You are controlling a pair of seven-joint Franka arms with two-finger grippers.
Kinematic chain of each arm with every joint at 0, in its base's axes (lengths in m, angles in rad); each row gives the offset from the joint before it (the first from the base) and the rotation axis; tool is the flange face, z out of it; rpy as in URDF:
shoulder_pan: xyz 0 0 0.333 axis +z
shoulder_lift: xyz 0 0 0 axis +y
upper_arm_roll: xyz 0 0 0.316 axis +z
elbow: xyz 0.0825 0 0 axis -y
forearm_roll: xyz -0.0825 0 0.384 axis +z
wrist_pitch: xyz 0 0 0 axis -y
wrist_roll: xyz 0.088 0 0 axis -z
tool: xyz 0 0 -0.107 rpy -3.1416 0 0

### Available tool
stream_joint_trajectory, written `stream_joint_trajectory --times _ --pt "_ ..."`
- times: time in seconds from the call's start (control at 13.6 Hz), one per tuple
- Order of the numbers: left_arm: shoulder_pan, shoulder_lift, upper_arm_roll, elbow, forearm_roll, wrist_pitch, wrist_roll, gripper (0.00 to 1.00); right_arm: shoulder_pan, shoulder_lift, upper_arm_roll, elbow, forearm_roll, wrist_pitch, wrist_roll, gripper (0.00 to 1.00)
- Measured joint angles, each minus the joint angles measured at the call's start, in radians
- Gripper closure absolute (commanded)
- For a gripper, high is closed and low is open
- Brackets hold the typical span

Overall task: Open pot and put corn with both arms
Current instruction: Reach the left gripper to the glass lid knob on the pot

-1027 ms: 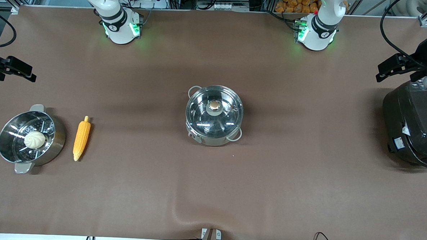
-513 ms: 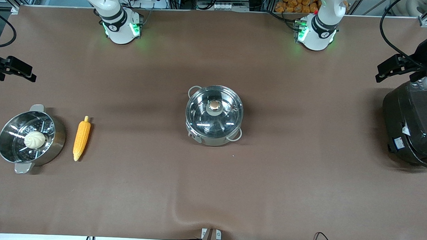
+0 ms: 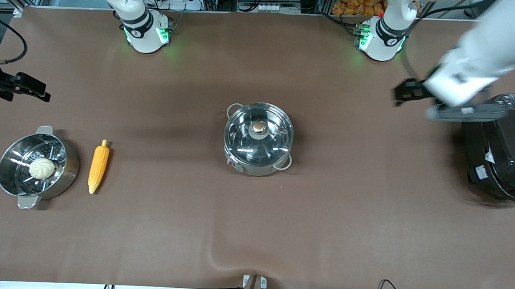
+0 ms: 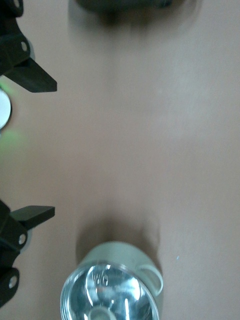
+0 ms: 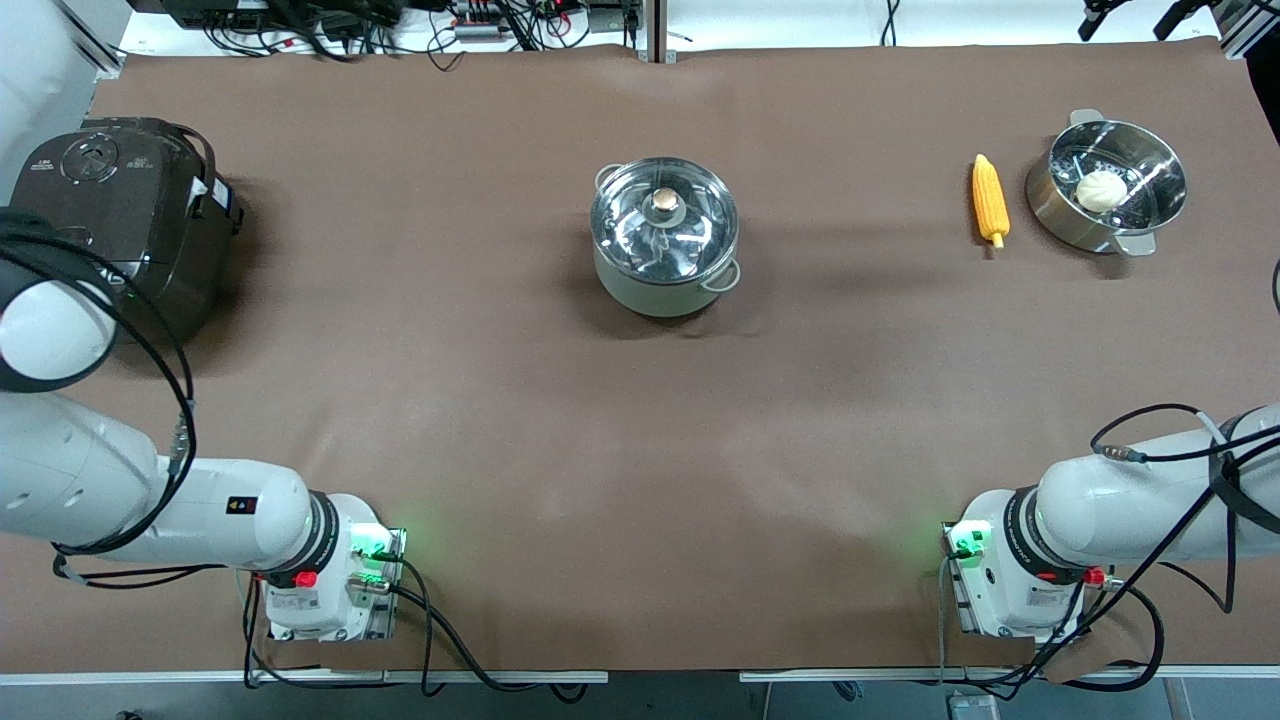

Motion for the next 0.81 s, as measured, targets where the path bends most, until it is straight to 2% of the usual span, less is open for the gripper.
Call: stream_joint_trajectory --times 0.29,0.81 --pt "-0.204 0.138 -0.015 0.020 0.000 0.096 -0.360 0.00 0.000 0.046 0.000 0.000 0.026 0.000 0.000 0.00" --pt "-0.430 0.404 -0.009 0.142 0.000 0.336 -0.924 0.00 0.000 0.138 0.001 -0.001 0.037 0.004 0.000 0.00"
